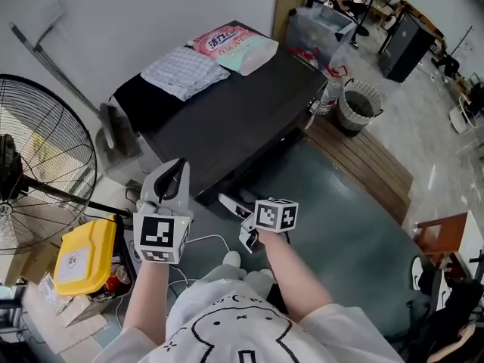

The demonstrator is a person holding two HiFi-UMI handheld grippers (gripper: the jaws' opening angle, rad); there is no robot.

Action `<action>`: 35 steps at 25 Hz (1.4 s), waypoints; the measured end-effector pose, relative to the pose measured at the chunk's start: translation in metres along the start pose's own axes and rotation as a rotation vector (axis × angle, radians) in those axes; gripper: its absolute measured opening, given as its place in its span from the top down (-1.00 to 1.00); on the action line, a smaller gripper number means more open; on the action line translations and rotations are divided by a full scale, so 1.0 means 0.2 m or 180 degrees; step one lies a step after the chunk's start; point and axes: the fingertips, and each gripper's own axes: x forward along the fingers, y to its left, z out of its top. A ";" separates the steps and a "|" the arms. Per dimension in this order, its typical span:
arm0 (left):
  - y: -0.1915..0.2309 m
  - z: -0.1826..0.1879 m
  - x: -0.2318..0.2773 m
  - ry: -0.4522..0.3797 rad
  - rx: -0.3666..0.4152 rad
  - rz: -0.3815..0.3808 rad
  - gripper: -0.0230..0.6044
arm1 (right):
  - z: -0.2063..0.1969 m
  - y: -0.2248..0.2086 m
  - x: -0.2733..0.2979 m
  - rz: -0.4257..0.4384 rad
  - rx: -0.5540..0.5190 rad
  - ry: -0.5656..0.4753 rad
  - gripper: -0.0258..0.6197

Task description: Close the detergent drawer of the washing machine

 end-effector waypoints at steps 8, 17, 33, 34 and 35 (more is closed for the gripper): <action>-0.06 0.04 -0.19 -0.0045 -0.0117 0.0220 0.87 | 0.07 0.15 -0.19 -0.0051 -0.0423 0.0012 -0.23; -0.22 0.13 -0.44 -0.0176 -0.0196 0.0512 0.87 | 0.13 0.36 -0.47 0.0002 -0.1039 -0.0006 -0.14; -0.44 0.26 -0.89 -0.0379 -0.0164 0.0967 0.87 | 0.22 0.86 -1.01 -0.0071 -0.2755 -0.0548 0.92; -0.45 0.27 -0.90 -0.0387 -0.0156 0.0975 0.87 | 0.23 0.89 -1.05 -0.0076 -0.2837 -0.0599 0.92; -0.45 0.28 -0.92 -0.0397 -0.0144 0.0981 0.87 | 0.24 0.92 -1.08 -0.0084 -0.2919 -0.0654 0.92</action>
